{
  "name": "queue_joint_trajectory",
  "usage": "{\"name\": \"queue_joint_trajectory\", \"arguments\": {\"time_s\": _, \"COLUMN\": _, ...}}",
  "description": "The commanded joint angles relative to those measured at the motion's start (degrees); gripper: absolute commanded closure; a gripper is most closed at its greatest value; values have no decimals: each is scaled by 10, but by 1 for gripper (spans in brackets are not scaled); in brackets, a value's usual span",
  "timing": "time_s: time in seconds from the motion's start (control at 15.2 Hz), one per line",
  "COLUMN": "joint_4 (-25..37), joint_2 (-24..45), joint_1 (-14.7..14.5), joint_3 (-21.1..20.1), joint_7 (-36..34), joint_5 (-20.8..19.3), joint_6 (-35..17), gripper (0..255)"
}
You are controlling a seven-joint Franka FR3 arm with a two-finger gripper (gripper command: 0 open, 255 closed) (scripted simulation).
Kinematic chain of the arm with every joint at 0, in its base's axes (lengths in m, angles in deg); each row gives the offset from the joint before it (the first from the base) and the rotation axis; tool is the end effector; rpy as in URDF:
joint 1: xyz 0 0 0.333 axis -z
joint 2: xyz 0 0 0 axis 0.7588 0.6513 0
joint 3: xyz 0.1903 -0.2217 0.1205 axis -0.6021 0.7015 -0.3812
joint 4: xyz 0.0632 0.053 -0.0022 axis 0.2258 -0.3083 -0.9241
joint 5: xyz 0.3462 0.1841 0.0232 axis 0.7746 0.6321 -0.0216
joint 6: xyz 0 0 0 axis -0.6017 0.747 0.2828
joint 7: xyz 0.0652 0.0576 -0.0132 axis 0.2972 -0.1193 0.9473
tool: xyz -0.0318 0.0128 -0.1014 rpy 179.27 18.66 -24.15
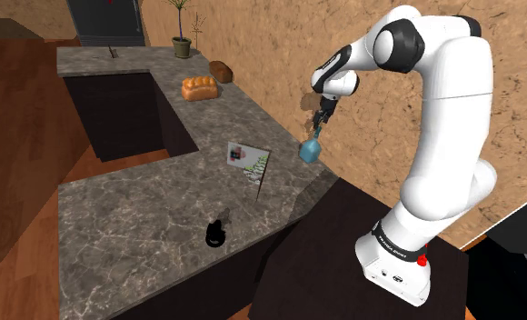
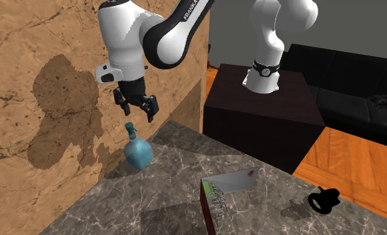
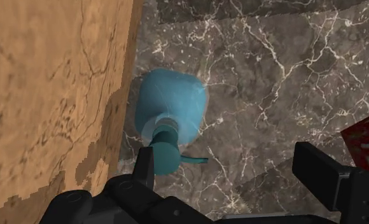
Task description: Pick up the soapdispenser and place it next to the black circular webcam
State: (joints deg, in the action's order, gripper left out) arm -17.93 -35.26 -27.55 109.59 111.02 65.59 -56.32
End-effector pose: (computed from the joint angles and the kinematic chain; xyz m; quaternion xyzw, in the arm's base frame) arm 0.4791 -0.4268 0.2316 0.9992 -0.0331 0.0038 0.0216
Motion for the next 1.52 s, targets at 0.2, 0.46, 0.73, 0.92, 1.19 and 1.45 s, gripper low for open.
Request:
{"name": "queue_joint_trajectory", "arguments": {"time_s": 0.2, "joint_4": 78, "joint_2": 79, "joint_1": 35, "joint_3": -17, "joint_7": 23, "joint_5": 20, "joint_6": -1, "gripper": 0}}
{"name": "queue_joint_trajectory", "arguments": {"time_s": 0.46, "joint_4": 84, "joint_2": 103, "joint_1": 42, "joint_3": -25, "joint_7": 27, "joint_5": 27, "joint_6": -18, "gripper": 0}}
{"name": "queue_joint_trajectory", "arguments": {"time_s": 0.73, "joint_4": 87, "joint_2": 112, "joint_1": 44, "joint_3": -28, "joint_7": 29, "joint_5": 30, "joint_6": -25, "gripper": 0}}
{"name": "queue_joint_trajectory", "arguments": {"time_s": 0.92, "joint_4": 87, "joint_2": 112, "joint_1": 44, "joint_3": -28, "joint_7": 29, "joint_5": 30, "joint_6": -25, "gripper": 0}}
{"name": "queue_joint_trajectory", "arguments": {"time_s": 1.19, "joint_4": 87, "joint_2": 112, "joint_1": 44, "joint_3": -28, "joint_7": 29, "joint_5": 30, "joint_6": -25, "gripper": 255}}
{"name": "queue_joint_trajectory", "arguments": {"time_s": 1.45, "joint_4": 87, "joint_2": 112, "joint_1": 44, "joint_3": -28, "joint_7": 29, "joint_5": 30, "joint_6": -24, "gripper": 255}}
